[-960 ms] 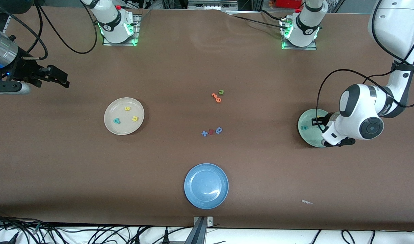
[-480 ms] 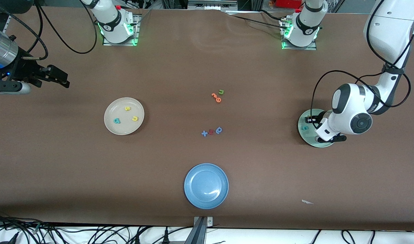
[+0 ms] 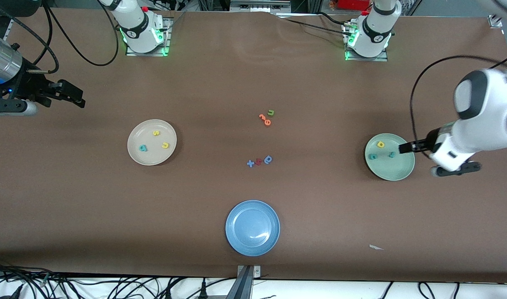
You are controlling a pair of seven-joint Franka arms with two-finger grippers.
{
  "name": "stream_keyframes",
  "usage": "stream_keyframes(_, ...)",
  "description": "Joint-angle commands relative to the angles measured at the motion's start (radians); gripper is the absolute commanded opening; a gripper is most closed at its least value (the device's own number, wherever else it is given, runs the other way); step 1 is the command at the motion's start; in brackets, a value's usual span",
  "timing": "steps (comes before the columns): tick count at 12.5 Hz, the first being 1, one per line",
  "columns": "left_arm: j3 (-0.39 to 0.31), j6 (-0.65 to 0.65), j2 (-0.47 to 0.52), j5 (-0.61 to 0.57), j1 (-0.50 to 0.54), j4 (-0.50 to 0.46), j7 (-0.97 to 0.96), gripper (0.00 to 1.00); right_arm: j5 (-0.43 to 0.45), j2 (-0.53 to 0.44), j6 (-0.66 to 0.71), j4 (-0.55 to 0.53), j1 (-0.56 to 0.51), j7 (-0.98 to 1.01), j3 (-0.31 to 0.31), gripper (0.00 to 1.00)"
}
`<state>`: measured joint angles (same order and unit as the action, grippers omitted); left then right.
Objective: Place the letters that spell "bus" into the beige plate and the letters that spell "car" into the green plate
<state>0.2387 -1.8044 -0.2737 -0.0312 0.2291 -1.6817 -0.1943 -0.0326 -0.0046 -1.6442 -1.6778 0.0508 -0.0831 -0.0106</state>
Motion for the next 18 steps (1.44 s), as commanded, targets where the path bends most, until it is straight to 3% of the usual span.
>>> stream_keyframes(1,0.001,0.114,0.031,0.020,0.007,0.150,0.012,1.00,0.013,0.002,0.003,0.010,0.001,-0.006,0.000,1.00)
stream_keyframes(3,0.002,0.157,0.048,0.020,0.007,0.221,0.010,1.00,0.011,0.002,0.003,0.010,0.001,-0.006,0.000,1.00)
stream_keyframes(18,0.007,0.183,0.080,0.017,0.006,0.227,-0.002,1.00,0.025,0.005,-0.003,0.010,0.001,-0.004,0.000,1.00)
